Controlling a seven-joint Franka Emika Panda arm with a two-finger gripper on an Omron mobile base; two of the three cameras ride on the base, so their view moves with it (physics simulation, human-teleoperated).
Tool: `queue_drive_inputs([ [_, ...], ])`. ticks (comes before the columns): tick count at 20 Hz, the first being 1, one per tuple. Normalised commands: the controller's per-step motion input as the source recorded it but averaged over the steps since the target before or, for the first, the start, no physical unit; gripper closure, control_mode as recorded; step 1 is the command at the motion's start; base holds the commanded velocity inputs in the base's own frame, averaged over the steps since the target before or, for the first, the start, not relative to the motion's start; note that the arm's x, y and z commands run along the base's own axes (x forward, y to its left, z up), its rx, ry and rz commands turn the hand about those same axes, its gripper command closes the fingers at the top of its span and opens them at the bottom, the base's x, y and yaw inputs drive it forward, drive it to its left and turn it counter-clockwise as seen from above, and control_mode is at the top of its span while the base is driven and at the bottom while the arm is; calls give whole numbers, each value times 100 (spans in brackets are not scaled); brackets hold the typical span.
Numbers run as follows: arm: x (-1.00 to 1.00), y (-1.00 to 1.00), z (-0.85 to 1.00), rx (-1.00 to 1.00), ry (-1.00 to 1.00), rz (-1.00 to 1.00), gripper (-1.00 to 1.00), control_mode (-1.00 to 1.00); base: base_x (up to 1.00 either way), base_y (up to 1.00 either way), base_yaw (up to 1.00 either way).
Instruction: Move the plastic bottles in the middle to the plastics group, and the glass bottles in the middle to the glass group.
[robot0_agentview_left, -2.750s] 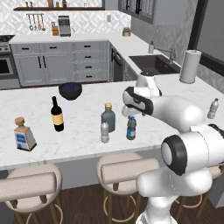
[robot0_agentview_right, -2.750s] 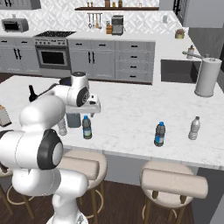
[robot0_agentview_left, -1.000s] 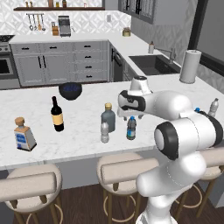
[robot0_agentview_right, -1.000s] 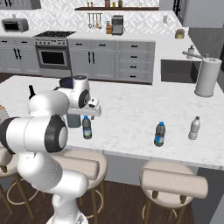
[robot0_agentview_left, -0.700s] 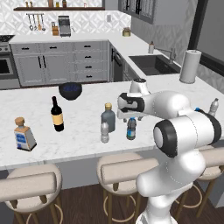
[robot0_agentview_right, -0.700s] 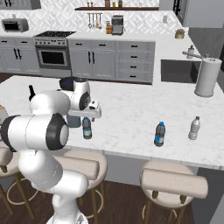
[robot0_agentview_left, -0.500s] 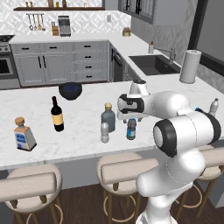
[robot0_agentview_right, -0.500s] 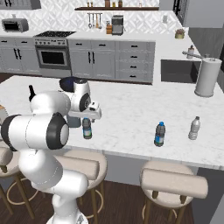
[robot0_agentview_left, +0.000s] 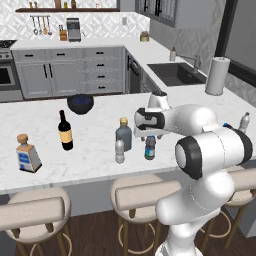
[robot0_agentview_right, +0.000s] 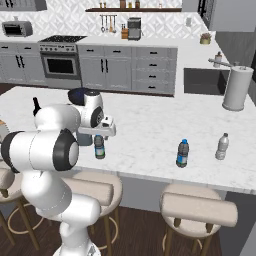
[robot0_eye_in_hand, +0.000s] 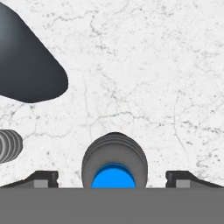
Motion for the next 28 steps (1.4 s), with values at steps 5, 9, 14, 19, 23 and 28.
queue_drive_inputs([
  [5, 0, 0, 0, 0, 0, 0, 100, -100, 0, 0, 0],
  [9, 0, -2, 1, 0, 0, 0, 100, -100, 0, 0, 0],
  [14, -25, -50, 50, 0, 0, -2, 100, -100, 0, 0, 0],
  [19, -33, -81, 79, 0, 0, -1, 100, -100, 0, 0, 0],
  [23, -44, -92, 60, 0, -1, 0, 100, -100, 0, 0, 0],
  [28, -68, -90, 10, 0, -10, 0, 100, -100, 0, 0, 0],
])
